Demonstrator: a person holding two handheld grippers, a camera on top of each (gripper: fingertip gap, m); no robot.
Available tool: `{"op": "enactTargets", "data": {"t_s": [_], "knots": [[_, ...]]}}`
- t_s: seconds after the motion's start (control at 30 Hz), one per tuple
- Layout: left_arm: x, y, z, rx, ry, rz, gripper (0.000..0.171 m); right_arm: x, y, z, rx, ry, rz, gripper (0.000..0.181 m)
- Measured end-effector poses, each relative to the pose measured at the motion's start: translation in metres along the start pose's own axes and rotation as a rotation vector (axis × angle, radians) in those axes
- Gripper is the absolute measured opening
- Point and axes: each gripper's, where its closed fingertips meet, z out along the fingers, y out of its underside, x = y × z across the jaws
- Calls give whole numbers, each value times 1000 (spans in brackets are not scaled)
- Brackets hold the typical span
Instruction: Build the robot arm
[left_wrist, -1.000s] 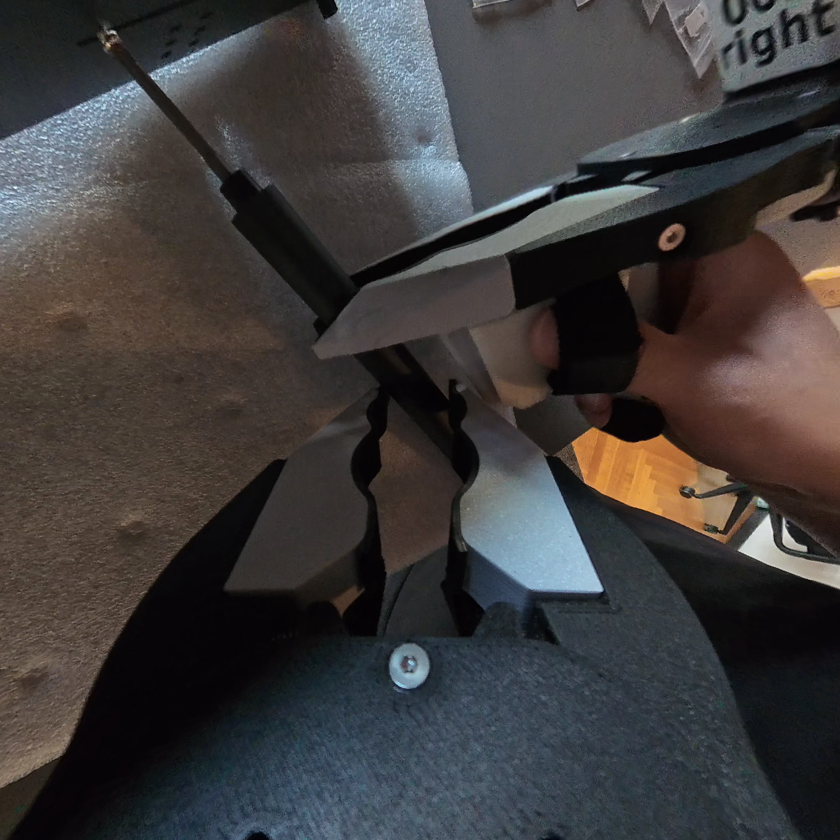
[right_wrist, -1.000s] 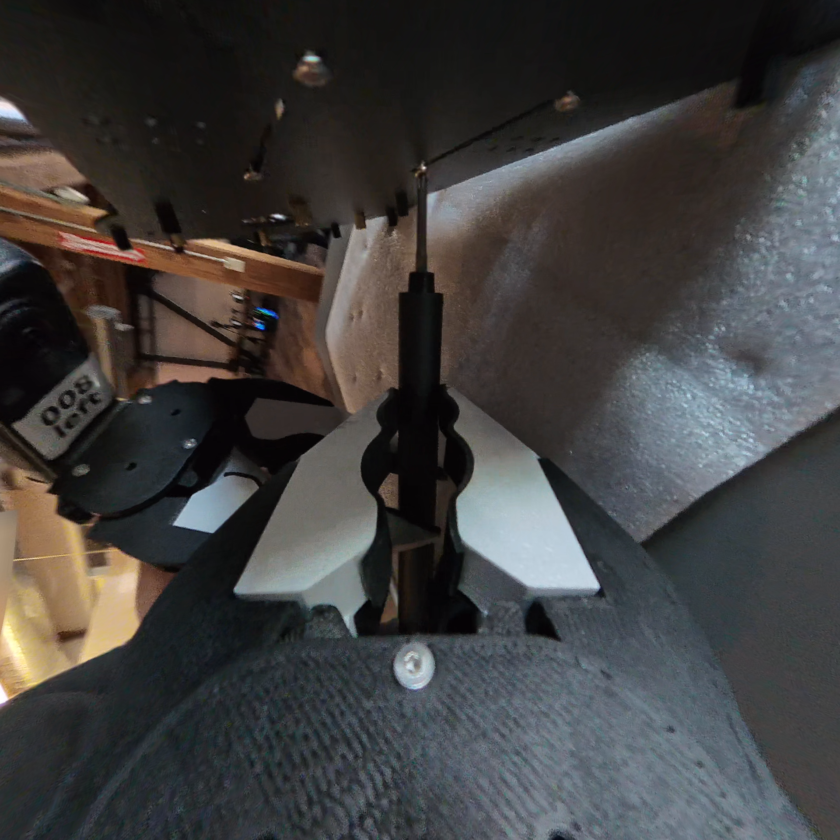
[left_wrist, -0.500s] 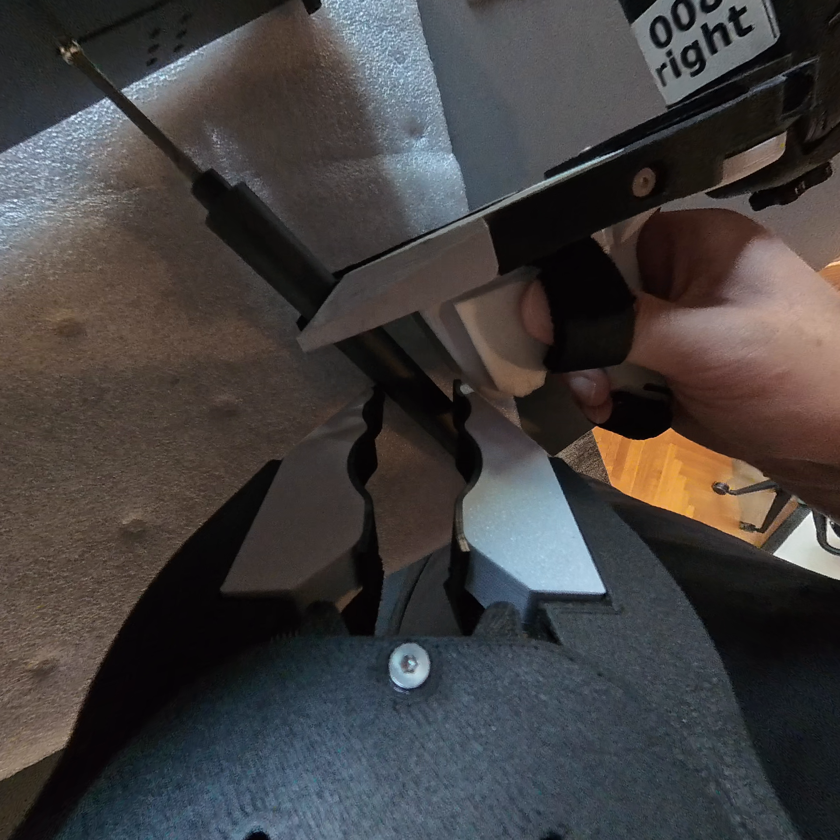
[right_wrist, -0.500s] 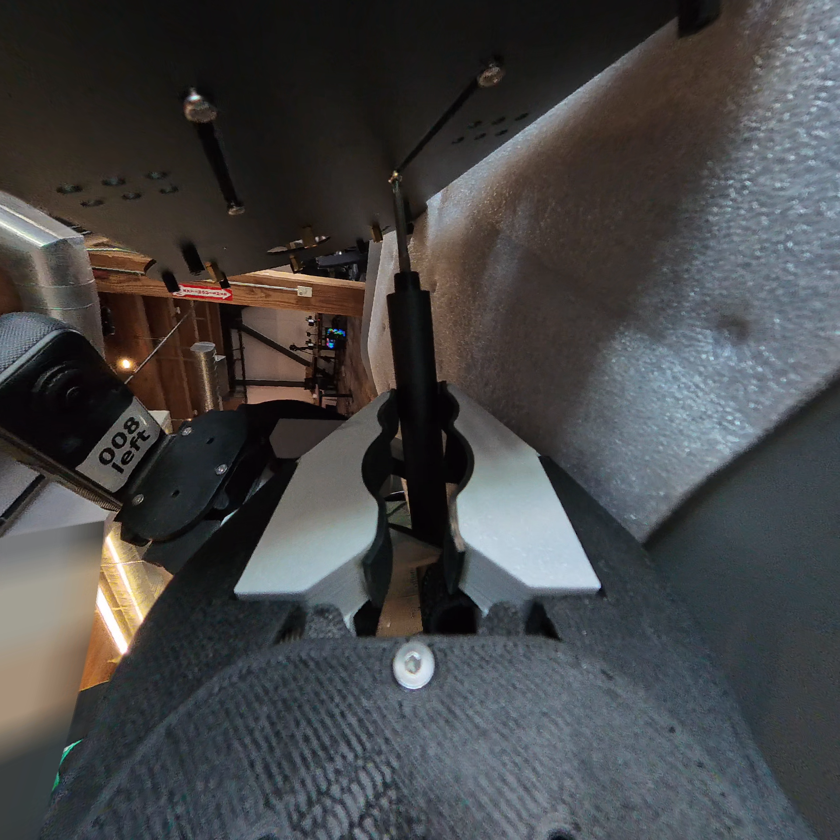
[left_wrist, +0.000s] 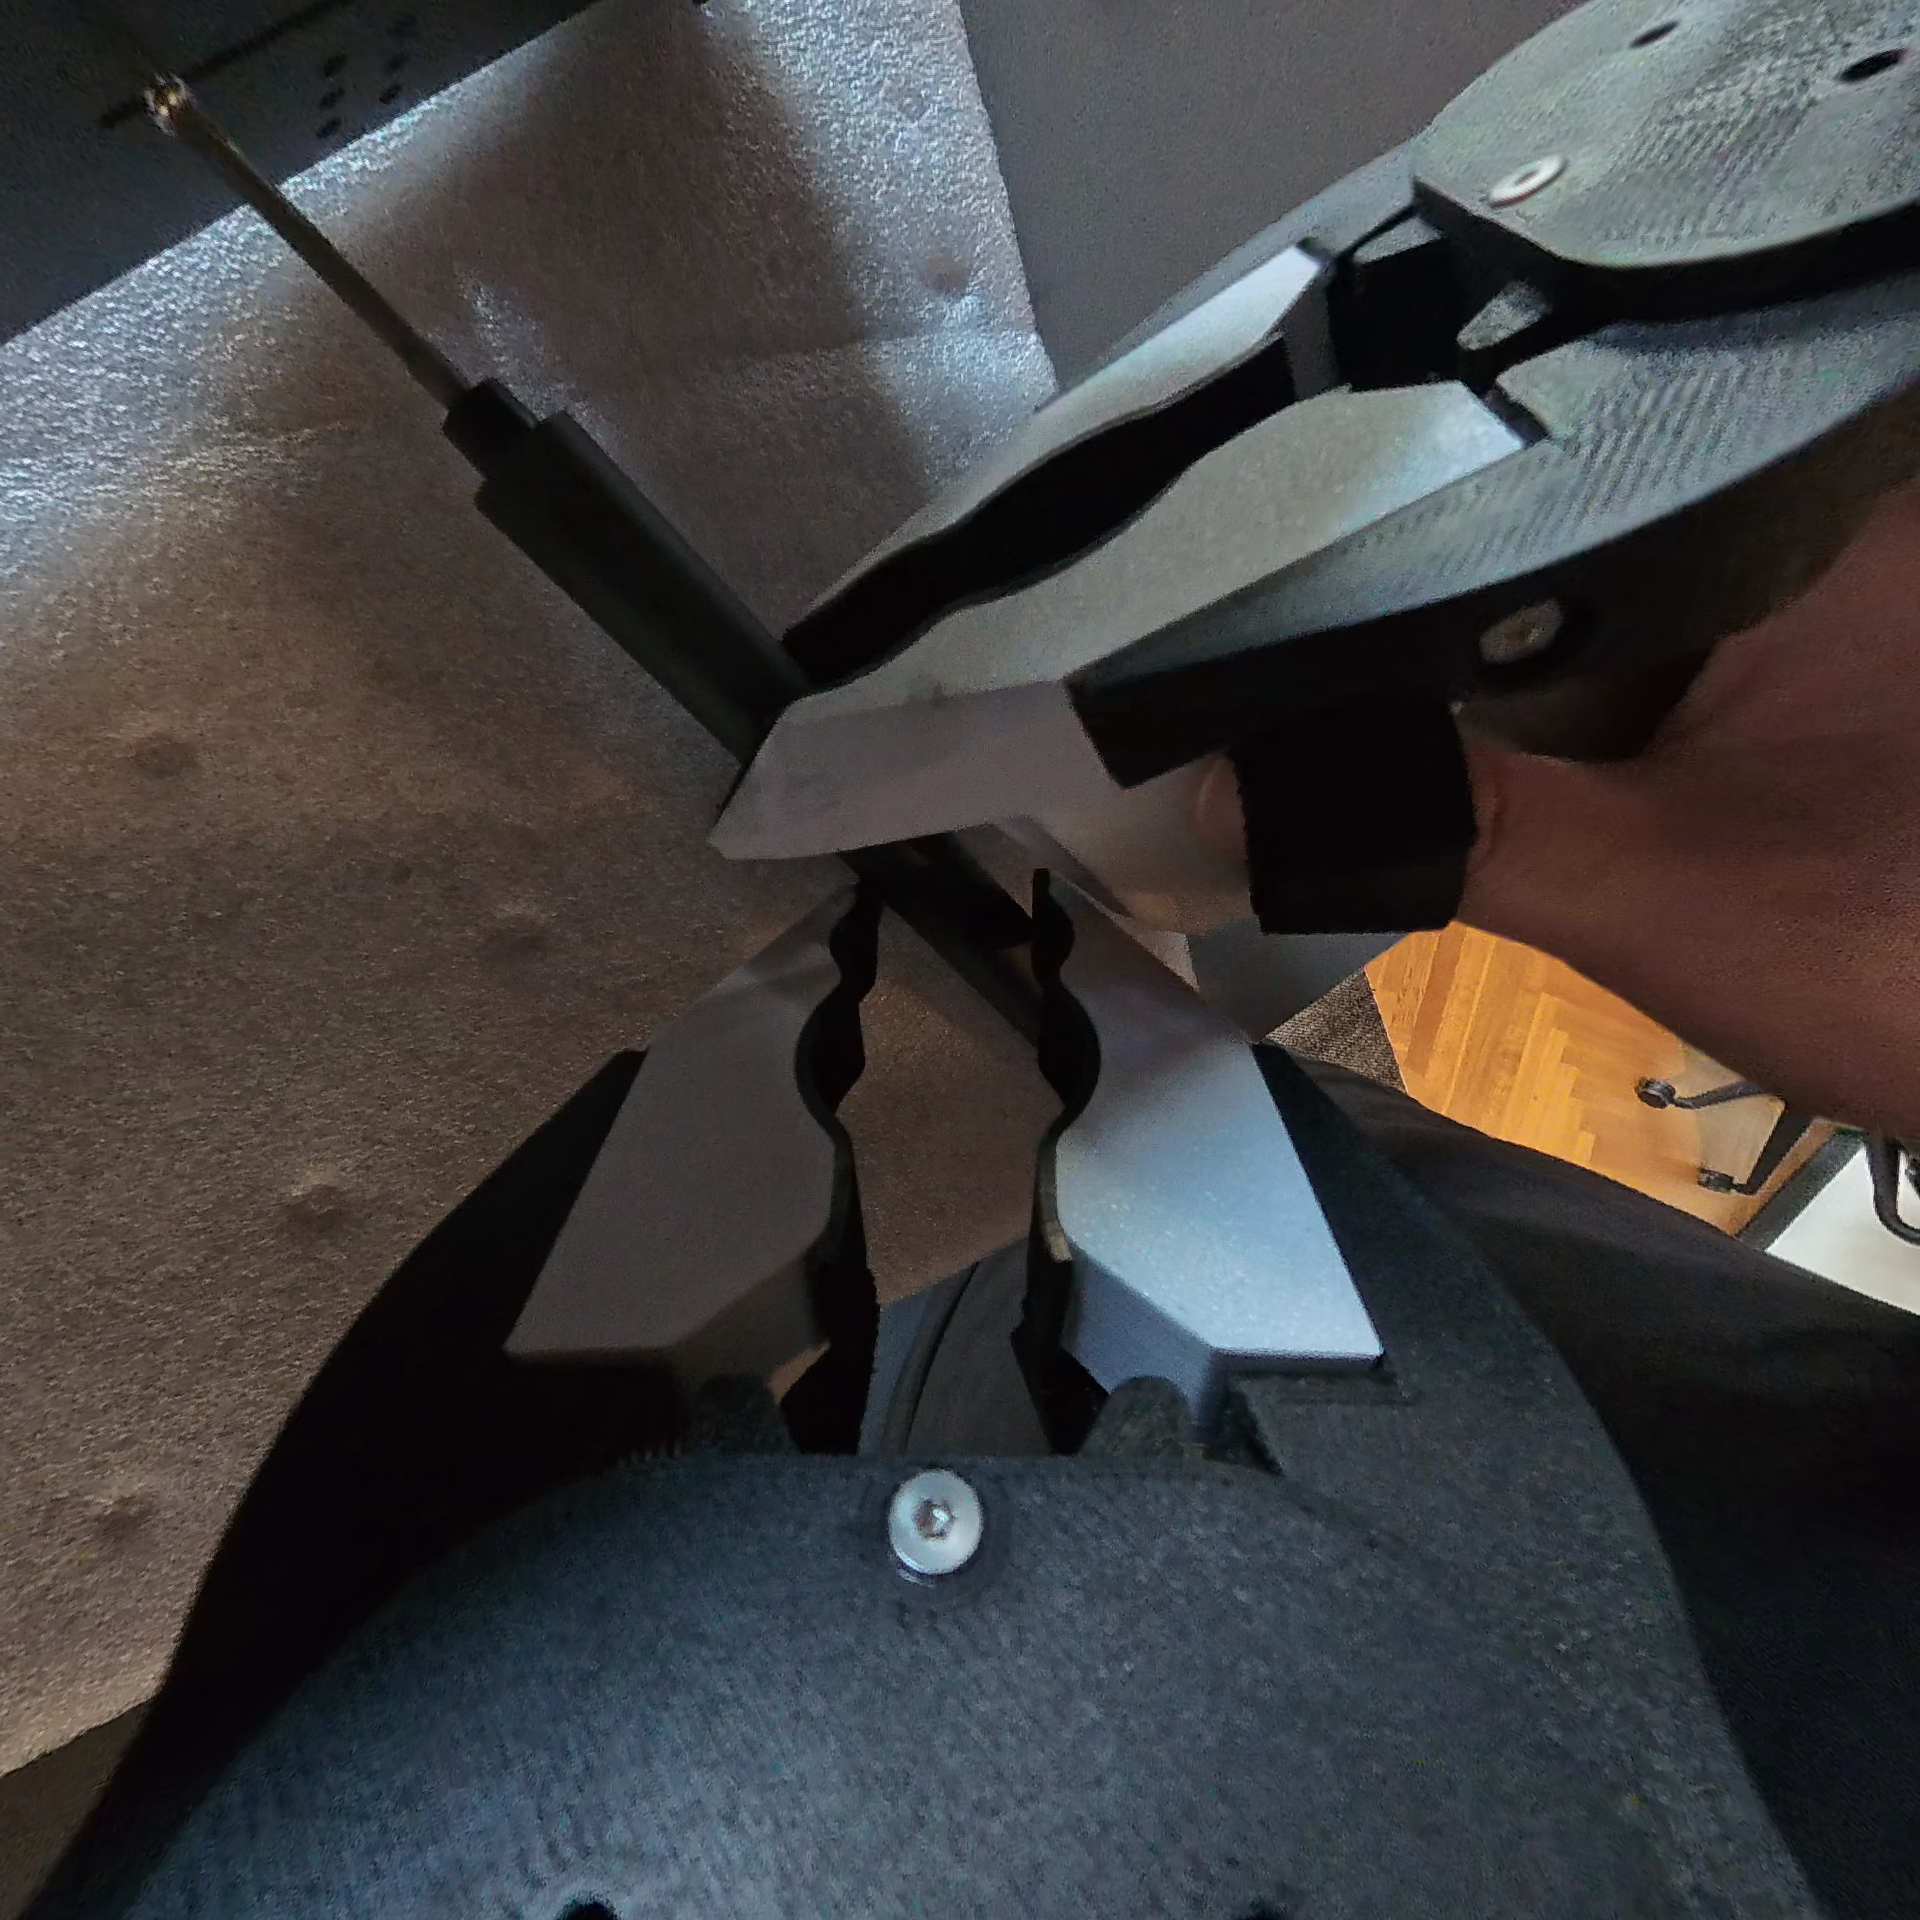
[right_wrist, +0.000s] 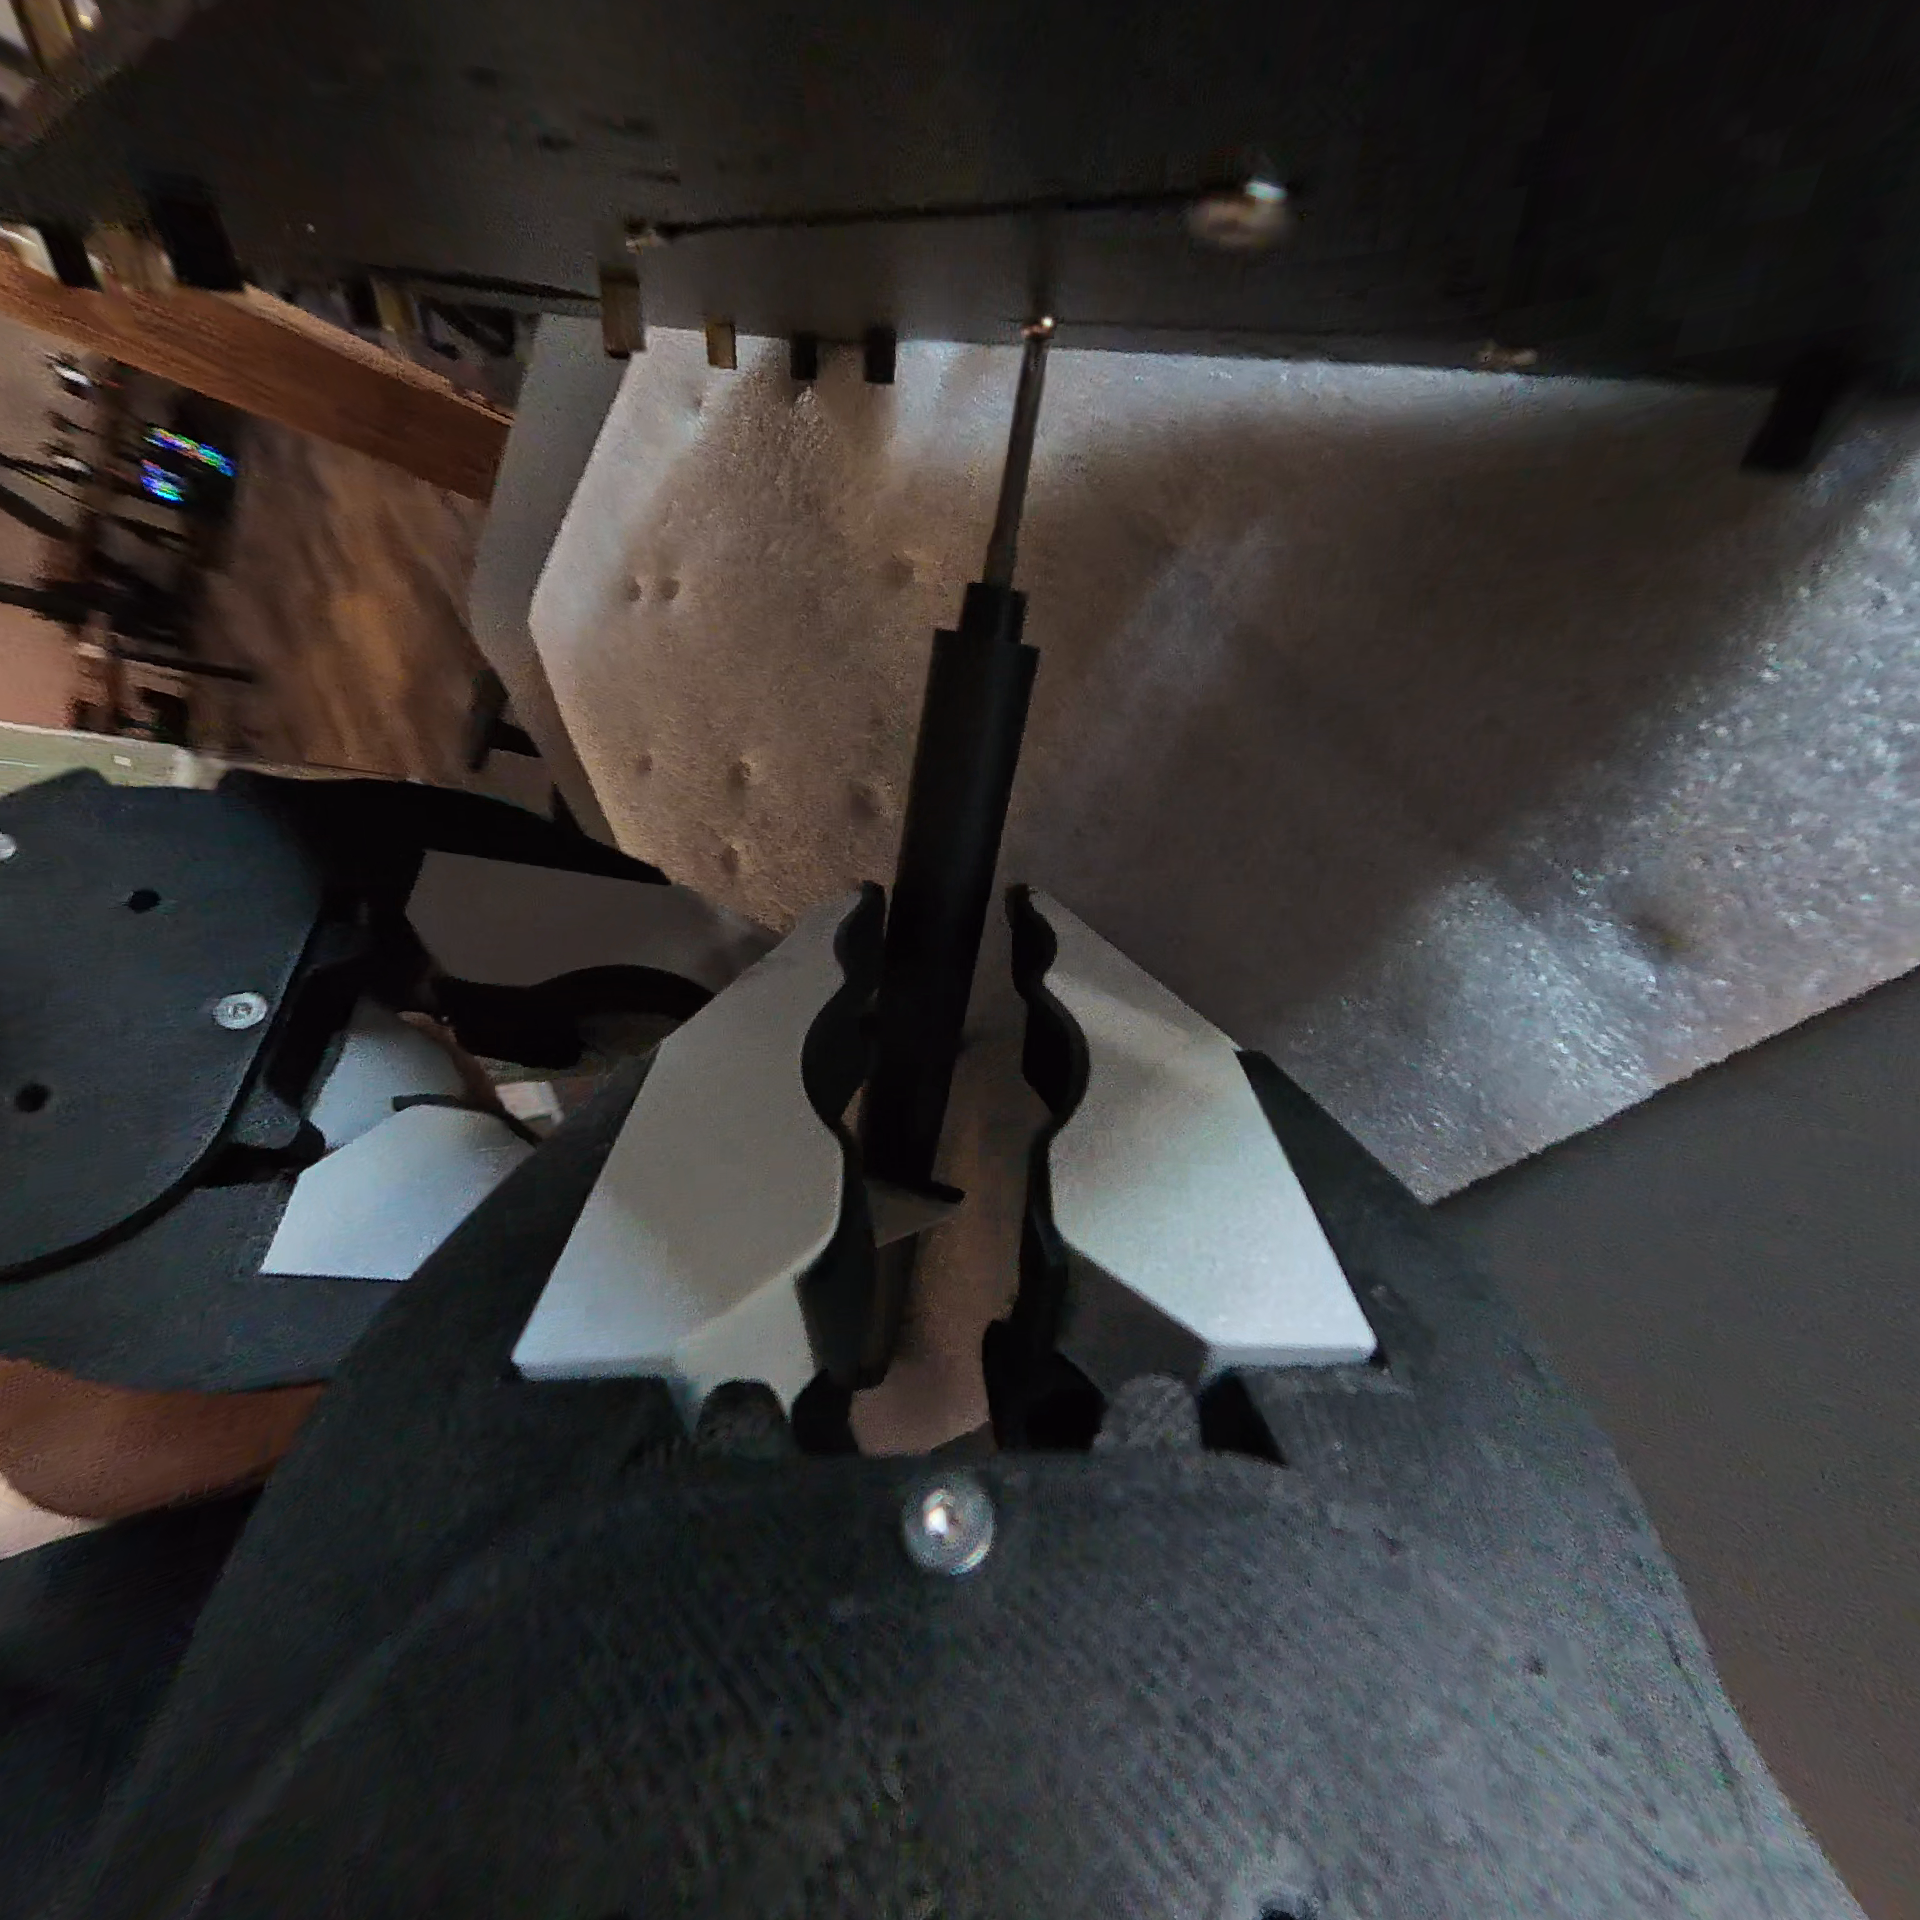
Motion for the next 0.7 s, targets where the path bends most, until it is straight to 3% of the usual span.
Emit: {"op": "enactTargets", "data": {"t_s": [0.13,0.43,0.7], "knots": [[0,0,0,7,2,-3,28,-2,-2,0,27,35,-65,19],[1,-2,-1,62,26,-10,29,-9,-4,-1,143,-265,235,16],[6,5,-20,170,158,14,21,-9,-5,-2,187,-308,293,16]]}}
